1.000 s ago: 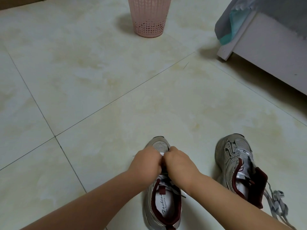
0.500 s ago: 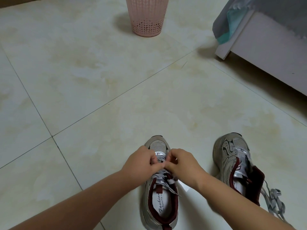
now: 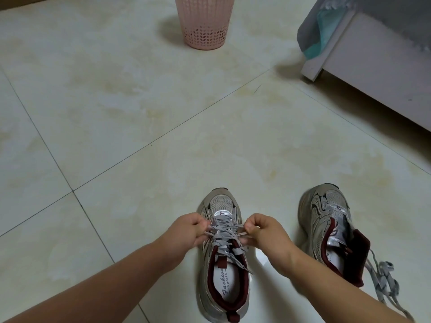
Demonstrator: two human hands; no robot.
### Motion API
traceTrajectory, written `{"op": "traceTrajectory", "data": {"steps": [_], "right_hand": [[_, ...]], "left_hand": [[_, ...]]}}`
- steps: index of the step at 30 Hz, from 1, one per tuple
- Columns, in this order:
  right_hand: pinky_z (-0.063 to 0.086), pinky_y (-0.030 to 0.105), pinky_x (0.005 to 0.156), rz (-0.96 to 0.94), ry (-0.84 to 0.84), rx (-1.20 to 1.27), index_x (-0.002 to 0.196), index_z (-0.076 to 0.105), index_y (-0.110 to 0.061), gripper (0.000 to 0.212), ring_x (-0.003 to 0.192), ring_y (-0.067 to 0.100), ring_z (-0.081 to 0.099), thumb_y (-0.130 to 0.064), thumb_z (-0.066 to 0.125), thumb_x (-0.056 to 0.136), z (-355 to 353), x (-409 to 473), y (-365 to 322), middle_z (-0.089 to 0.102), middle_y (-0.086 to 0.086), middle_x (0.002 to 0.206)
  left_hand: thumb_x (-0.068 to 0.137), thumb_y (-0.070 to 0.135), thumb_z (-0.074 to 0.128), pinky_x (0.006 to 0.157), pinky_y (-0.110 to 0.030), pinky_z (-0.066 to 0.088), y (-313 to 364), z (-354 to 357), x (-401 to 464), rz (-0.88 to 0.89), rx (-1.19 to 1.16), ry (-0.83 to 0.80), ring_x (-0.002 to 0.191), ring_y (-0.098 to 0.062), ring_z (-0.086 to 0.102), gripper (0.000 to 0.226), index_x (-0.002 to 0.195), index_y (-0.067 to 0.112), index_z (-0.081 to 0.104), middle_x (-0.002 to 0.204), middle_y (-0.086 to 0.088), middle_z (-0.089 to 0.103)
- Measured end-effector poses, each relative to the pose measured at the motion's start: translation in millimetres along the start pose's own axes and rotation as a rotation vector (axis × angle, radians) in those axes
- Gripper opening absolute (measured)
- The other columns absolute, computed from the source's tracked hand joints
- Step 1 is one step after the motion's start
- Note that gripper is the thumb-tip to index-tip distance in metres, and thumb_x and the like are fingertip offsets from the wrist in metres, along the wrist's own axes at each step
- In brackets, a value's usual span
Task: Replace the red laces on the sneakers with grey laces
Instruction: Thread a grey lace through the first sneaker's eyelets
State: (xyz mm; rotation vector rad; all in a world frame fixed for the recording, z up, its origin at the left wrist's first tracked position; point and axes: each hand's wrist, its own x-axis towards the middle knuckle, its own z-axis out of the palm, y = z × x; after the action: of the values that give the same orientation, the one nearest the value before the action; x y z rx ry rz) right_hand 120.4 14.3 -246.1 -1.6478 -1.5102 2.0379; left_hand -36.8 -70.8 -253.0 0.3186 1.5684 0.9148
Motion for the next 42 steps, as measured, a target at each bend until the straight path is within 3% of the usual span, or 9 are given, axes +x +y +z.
{"op": "traceTrajectory", "data": {"steps": [4,10,19,25,29,33,36,39,42], "right_hand": [[0.044,0.016,0.062,-0.287,0.072,-0.44,0.072,0.048,-0.022,0.027,0.067,0.013,0.056,0.0,0.053,0.086,2.5,-6.1,-9.4,0.055,0.0,0.083],[0.04,0.021,0.074,-0.425,-0.028,-0.929,0.085,0.07,-0.02,0.012,0.082,0.009,0.049,-0.019,0.058,0.082,16.0,-5.1,-20.9,0.049,-0.007,0.089],[0.034,0.021,0.064,-0.351,-0.049,-1.048,0.086,0.07,-0.013,0.014,0.086,0.02,0.06,-0.014,0.056,0.082,20.2,0.2,-31.5,0.064,0.006,0.089],[0.031,0.019,0.057,-0.293,-0.1,-1.028,0.06,0.036,-0.028,0.036,0.068,0.013,0.04,-0.001,0.042,0.084,19.3,2.2,-19.0,0.036,-0.003,0.087],[0.037,0.022,0.061,-0.216,-0.132,-0.585,0.061,0.038,-0.019,0.035,0.061,0.013,0.04,0.008,0.037,0.083,8.1,2.4,-6.5,0.041,0.0,0.07],[0.038,0.024,0.062,-0.146,-0.19,-0.239,0.065,0.04,-0.015,0.036,0.058,0.011,0.042,0.012,0.036,0.089,-3.6,-3.5,3.2,0.042,0.003,0.063],[0.042,0.03,0.065,-0.151,-0.143,-0.335,0.064,0.044,-0.016,0.03,0.06,0.015,0.045,-0.002,0.046,0.09,-0.4,-0.1,-2.9,0.047,0.0,0.06],[0.038,0.022,0.055,-0.214,-0.119,-0.713,0.06,0.045,-0.021,0.031,0.057,0.011,0.047,-0.029,0.06,0.086,10.2,0.4,-18.5,0.048,-0.007,0.059],[0.033,0.02,0.053,-0.239,-0.103,-0.935,0.059,0.041,-0.024,0.033,0.065,0.014,0.046,-0.026,0.059,0.087,17.3,1.6,-25.0,0.045,-0.008,0.063]], "left_hand": [[0.085,0.006,0.056,0.073,-0.025,0.043,12.7,1.4,-4.3,0.383,0.624,0.058,0.062,-0.005,0.046,0.023,0.072,0.024,0.049,0.068,0.01,0.048],[0.083,0.03,0.062,0.071,-0.022,0.032,19.0,9.5,-3.2,0.566,1.118,-0.005,0.085,-0.006,0.041,0.012,0.086,0.02,0.068,0.098,0.006,0.05],[0.085,0.018,0.059,0.073,-0.027,0.042,28.4,12.6,-2.7,0.514,1.207,-0.04,0.089,-0.019,0.059,0.015,0.087,0.01,0.071,0.095,-0.006,0.065],[0.084,-0.005,0.041,0.063,-0.014,0.028,17.1,16.3,-3.8,0.558,1.285,-0.121,0.067,-0.002,0.034,0.025,0.089,0.011,0.059,0.094,-0.008,0.052],[0.089,-0.003,0.04,0.067,-0.022,0.033,5.4,5.3,-3.3,0.346,0.917,-0.057,0.074,-0.018,0.044,0.019,0.076,0.01,0.045,0.079,-0.003,0.041],[0.094,0.002,0.041,0.079,-0.019,0.048,-6.5,-1.2,-8.1,0.139,0.387,-0.052,0.069,-0.007,0.047,0.028,0.068,0.013,0.046,0.073,-0.001,0.044],[0.091,0.014,0.051,0.07,-0.019,0.042,-3.7,3.1,-5.7,0.321,0.685,0.009,0.066,-0.003,0.044,0.027,0.066,0.021,0.045,0.072,0.006,0.044],[0.08,0.029,0.066,0.058,-0.02,0.033,6.6,5.1,-6.2,0.449,0.857,0.005,0.062,-0.006,0.043,0.025,0.064,0.022,0.048,0.071,0.006,0.046],[0.082,0.024,0.064,0.058,-0.021,0.034,12.0,7.6,-4.0,0.421,0.923,-0.027,0.066,-0.011,0.046,0.028,0.06,0.023,0.046,0.068,0.005,0.047]]}}
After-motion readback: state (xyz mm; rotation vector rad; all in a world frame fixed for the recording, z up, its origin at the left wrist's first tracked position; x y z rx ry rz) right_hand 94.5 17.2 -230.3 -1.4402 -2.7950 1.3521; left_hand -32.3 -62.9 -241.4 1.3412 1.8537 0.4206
